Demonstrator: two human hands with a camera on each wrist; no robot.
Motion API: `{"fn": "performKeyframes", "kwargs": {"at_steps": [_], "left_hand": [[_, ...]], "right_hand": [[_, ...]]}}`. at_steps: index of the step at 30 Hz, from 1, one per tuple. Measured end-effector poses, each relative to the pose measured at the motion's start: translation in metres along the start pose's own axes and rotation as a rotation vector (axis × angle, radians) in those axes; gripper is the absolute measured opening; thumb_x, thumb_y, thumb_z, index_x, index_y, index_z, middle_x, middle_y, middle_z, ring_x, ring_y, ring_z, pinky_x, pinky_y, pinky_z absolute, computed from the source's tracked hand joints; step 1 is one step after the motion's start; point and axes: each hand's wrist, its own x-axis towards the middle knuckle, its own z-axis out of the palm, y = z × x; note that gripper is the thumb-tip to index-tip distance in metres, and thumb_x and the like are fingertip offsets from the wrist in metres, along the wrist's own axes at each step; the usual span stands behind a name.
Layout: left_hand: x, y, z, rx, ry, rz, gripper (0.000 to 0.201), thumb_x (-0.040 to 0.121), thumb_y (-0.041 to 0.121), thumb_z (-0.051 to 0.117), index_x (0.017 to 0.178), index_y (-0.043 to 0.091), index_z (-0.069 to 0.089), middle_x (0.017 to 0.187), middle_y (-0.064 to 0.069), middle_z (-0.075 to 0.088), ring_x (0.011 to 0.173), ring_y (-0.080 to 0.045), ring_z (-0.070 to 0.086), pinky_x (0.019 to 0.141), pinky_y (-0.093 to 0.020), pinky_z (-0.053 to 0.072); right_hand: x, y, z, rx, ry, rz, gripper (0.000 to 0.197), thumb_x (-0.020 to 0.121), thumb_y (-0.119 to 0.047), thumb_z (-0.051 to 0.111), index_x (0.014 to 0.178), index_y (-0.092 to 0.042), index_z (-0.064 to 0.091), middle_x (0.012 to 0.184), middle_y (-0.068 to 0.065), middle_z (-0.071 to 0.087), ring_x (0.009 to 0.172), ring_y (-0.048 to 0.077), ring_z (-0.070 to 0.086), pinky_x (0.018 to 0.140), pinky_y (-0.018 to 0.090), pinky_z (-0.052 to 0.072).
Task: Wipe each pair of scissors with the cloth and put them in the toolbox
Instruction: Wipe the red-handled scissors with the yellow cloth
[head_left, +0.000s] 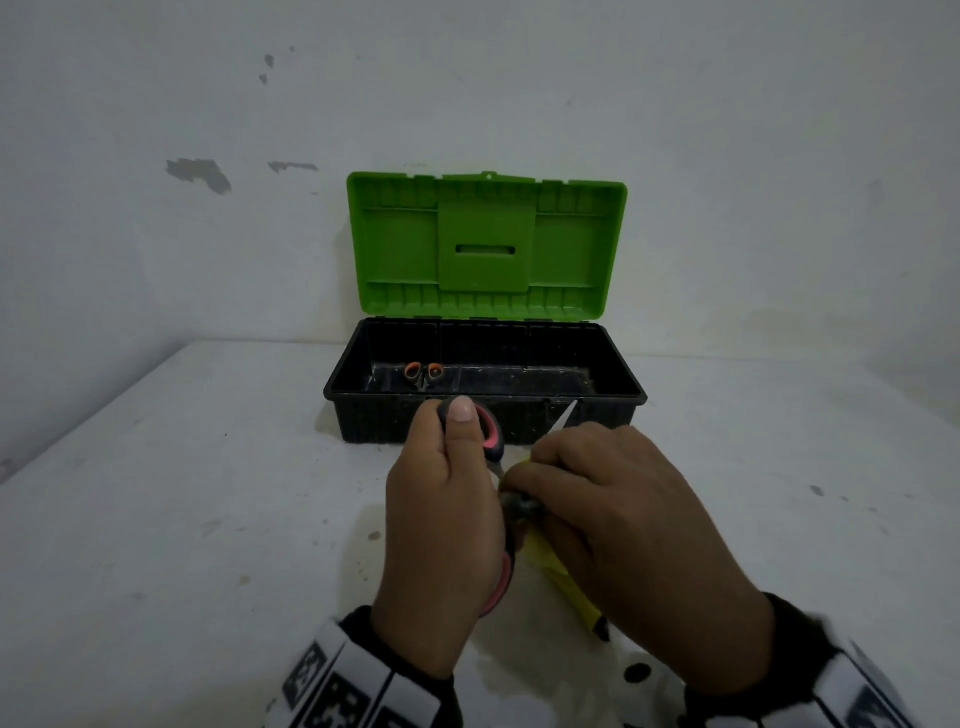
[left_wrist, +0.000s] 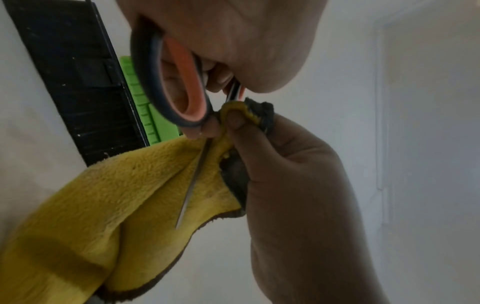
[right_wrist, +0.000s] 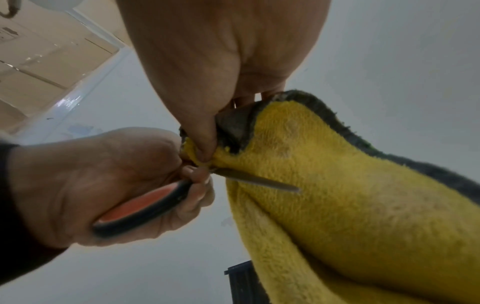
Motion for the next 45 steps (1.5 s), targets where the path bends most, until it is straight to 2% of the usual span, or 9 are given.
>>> {"fn": "performKeyframes", "kwargs": {"at_steps": [5, 14, 19, 24, 28, 34, 37, 39, 45], "left_hand": [[0.001, 0.005, -0.002, -0.125, -0.086, -0.056, 0.038, 0.101, 0.036, 0.032, 0.089, 0.004, 0.047, 0.055, -0.014, 0.04, 0.031, -0.008, 0.04, 0.036, -0.016, 0.037], [0.005, 0.0, -0.008, -0.129, -0.064, -0.077, 0.042, 0.082, 0.065, 0.03, 0.08, 0.028, 0.052, 0.058, -0.013, 0.039, 0.046, -0.018, 0.033, 0.047, -0.032, 0.035], [0.007, 0.001, -0.01, -0.154, -0.074, -0.105, 0.045, 0.081, 0.069, 0.032, 0.081, 0.029, 0.052, 0.063, -0.028, 0.038, 0.054, -0.048, 0.049, 0.054, -0.062, 0.05], [0.003, -0.002, -0.006, -0.141, -0.102, -0.102, 0.042, 0.081, 0.066, 0.033, 0.077, 0.028, 0.05, 0.057, -0.015, 0.035, 0.047, -0.031, 0.033, 0.049, -0.055, 0.045], [0.002, 0.001, -0.009, -0.166, -0.094, -0.155, 0.04, 0.08, 0.065, 0.034, 0.077, 0.03, 0.054, 0.057, -0.023, 0.035, 0.051, -0.052, 0.043, 0.044, -0.059, 0.047], [0.004, -0.002, -0.002, -0.164, -0.125, -0.141, 0.036, 0.097, 0.05, 0.034, 0.084, 0.023, 0.053, 0.053, -0.005, 0.031, 0.049, -0.024, 0.034, 0.05, -0.055, 0.055], [0.005, -0.001, -0.005, -0.185, -0.117, -0.152, 0.036, 0.098, 0.046, 0.034, 0.084, 0.017, 0.051, 0.05, -0.002, 0.03, 0.043, -0.017, 0.03, 0.04, -0.037, 0.051], [0.002, -0.001, -0.007, -0.169, -0.131, -0.145, 0.035, 0.096, 0.049, 0.035, 0.083, 0.021, 0.052, 0.048, 0.001, 0.032, 0.042, -0.018, 0.033, 0.043, -0.045, 0.052], [-0.004, -0.003, -0.002, -0.154, -0.108, -0.137, 0.041, 0.088, 0.062, 0.035, 0.084, 0.025, 0.052, 0.058, -0.011, 0.034, 0.051, -0.026, 0.039, 0.053, -0.059, 0.054]], "right_hand": [[0.003, 0.016, -0.002, 0.127, 0.081, 0.127, 0.028, 0.085, -0.025, 0.05, 0.093, -0.015, 0.075, 0.088, 0.003, 0.069, 0.078, 0.021, 0.062, 0.066, 0.035, 0.05], [-0.005, 0.007, 0.003, 0.211, 0.297, 0.264, 0.026, 0.084, -0.022, 0.054, 0.093, -0.012, 0.077, 0.084, 0.0, 0.074, 0.084, 0.007, 0.056, 0.08, 0.015, 0.045], [-0.007, -0.007, 0.001, 0.192, 0.235, 0.218, 0.024, 0.085, -0.023, 0.054, 0.091, -0.016, 0.076, 0.08, -0.003, 0.073, 0.079, 0.006, 0.053, 0.078, 0.014, 0.04], [-0.003, 0.008, -0.001, 0.184, 0.337, 0.317, 0.024, 0.082, -0.018, 0.055, 0.092, -0.019, 0.077, 0.079, -0.005, 0.073, 0.077, 0.003, 0.053, 0.074, 0.009, 0.037], [-0.007, -0.004, 0.005, 0.192, 0.284, 0.286, 0.026, 0.085, -0.026, 0.053, 0.092, -0.018, 0.076, 0.079, -0.005, 0.072, 0.076, 0.001, 0.052, 0.077, 0.016, 0.043], [0.004, 0.011, -0.002, 0.216, 0.37, 0.422, 0.021, 0.078, -0.006, 0.066, 0.089, -0.021, 0.077, 0.078, -0.025, 0.059, 0.075, -0.028, 0.046, 0.072, -0.007, 0.032], [-0.002, 0.001, 0.003, 0.228, 0.329, 0.373, 0.02, 0.084, -0.018, 0.059, 0.092, -0.022, 0.076, 0.079, -0.018, 0.068, 0.076, -0.015, 0.05, 0.076, 0.001, 0.039], [-0.005, 0.0, 0.003, 0.222, 0.291, 0.352, 0.024, 0.085, -0.024, 0.054, 0.095, -0.024, 0.076, 0.08, -0.015, 0.07, 0.076, -0.007, 0.053, 0.076, 0.016, 0.046], [0.009, 0.026, -0.003, 0.325, 0.358, 0.542, 0.02, 0.084, -0.009, 0.071, 0.089, -0.028, 0.076, 0.077, -0.026, 0.066, 0.078, -0.013, 0.062, 0.068, 0.001, 0.043]]}}
